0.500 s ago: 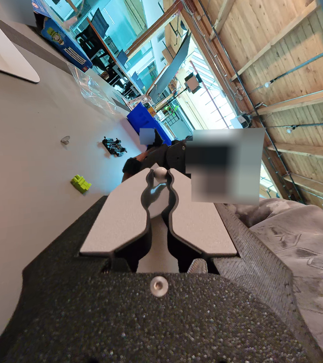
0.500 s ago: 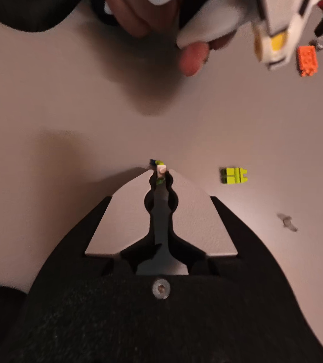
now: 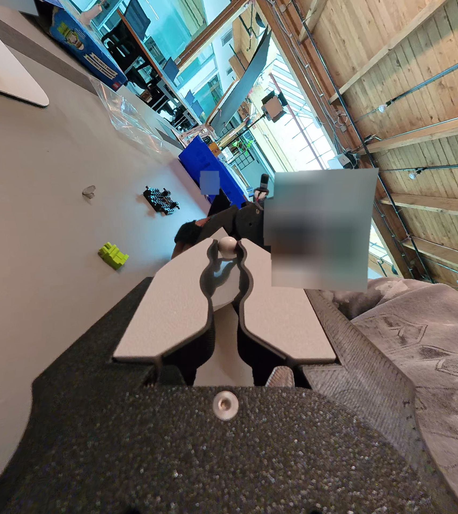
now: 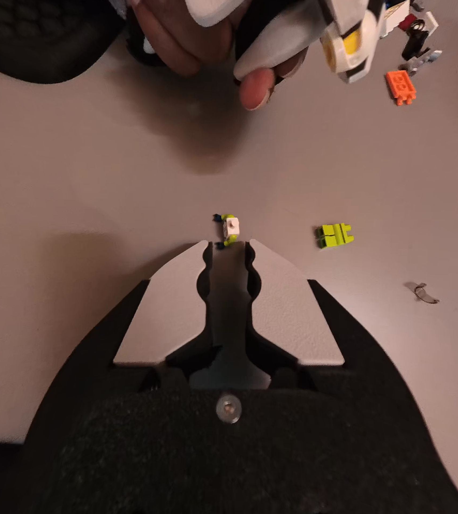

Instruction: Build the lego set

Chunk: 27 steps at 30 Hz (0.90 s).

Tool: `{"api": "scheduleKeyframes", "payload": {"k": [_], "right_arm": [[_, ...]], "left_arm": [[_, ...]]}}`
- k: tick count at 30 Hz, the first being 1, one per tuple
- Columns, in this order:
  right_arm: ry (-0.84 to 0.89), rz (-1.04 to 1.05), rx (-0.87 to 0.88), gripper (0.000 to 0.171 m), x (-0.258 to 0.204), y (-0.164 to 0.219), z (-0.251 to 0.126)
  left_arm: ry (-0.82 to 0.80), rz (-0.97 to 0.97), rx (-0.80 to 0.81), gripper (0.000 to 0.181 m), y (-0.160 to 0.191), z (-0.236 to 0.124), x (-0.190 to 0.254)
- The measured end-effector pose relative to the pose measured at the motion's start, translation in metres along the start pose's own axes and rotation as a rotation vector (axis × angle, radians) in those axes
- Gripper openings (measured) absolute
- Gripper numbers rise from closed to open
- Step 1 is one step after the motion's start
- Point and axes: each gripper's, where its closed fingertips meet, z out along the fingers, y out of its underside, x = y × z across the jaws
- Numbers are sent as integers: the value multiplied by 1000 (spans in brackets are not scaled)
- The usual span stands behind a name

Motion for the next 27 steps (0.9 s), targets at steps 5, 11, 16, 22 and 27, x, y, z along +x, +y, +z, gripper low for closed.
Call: {"api": "scheduleKeyframes", "payload": {"k": [5, 11, 16, 22, 27], "right_arm": [[26, 16, 22, 20, -1, -3, 7], [16, 32, 23, 14, 1, -3, 8], [17, 41, 24, 11, 3, -4, 9], [23, 45, 26, 11, 4, -5, 11], [30, 38, 32, 10, 5, -6, 12]], "left_arm": [[-6, 2, -6, 13, 2, 0, -1], [-4, 19, -18, 13, 3, 1, 1], [-1, 22, -27, 13, 5, 2, 2], [-1, 26, -34, 12, 5, 2, 3], [2, 32, -42, 12, 7, 2, 4]]}}
